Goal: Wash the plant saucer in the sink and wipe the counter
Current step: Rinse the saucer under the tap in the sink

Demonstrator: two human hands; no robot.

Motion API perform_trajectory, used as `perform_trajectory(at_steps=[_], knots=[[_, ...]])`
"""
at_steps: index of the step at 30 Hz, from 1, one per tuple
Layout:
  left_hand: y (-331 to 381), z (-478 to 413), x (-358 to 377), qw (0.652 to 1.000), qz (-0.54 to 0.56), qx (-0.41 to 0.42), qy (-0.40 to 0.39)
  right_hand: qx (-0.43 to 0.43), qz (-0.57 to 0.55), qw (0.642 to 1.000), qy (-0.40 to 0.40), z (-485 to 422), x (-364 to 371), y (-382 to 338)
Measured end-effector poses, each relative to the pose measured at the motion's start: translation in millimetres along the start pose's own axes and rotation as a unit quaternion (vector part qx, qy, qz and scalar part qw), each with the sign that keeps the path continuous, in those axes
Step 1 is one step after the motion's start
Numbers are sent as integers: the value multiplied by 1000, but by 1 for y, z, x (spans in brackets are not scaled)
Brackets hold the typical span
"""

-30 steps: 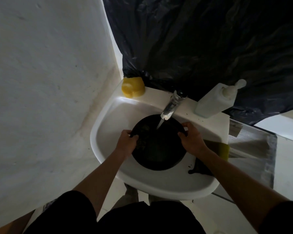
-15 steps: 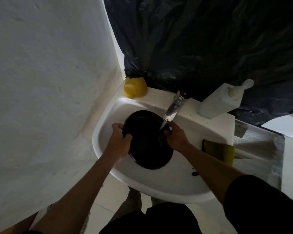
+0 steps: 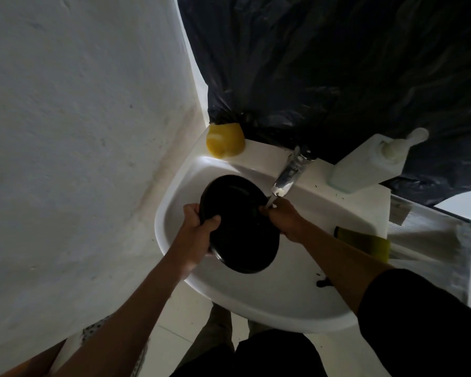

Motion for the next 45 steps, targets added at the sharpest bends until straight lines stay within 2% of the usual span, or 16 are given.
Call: perform_trajectory(at_steps=[2, 5, 10, 17, 23, 30, 34, 39, 45], knots=[[-6, -3, -2, 999, 26, -30, 5, 22, -37, 998, -41, 5, -7, 5], [-16, -12, -2, 998, 37, -54, 25, 42, -62, 995, -58, 15, -20, 10], [-31, -34, -2, 994, -47, -74, 66, 47, -76, 994, -65, 43, -41, 11], [-45, -63, 21, 977, -188, -99, 0, 27, -81, 994, -70, 81, -54, 7], [-44, -72, 53, 967, -223, -90, -80, 2, -67, 997, -42, 98, -66, 15], [-40, -72, 55, 968, -210, -108, -86, -5, -58, 997, -49, 107, -76, 22], [-35, -69, 46, 976, -167, -115, -79, -3, -46, 998, -44, 101, -75, 24], [-24, -58, 30, 982, -131, -120, -69, -45, -30, 998, -36, 82, -66, 23], [-13, -38, 14, 979, -150, -113, -82, -48, 75, 996, 24, 52, -46, 31]])
Point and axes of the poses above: each hand's wrist, its own z-axis away from the middle knuckle, its own x-axis out of the palm, y = z × x, the point moved 3 cm from there along -z, towards the middle knuckle, and after that the axes turned 12 degrees about -y, right-handed, at the moved point
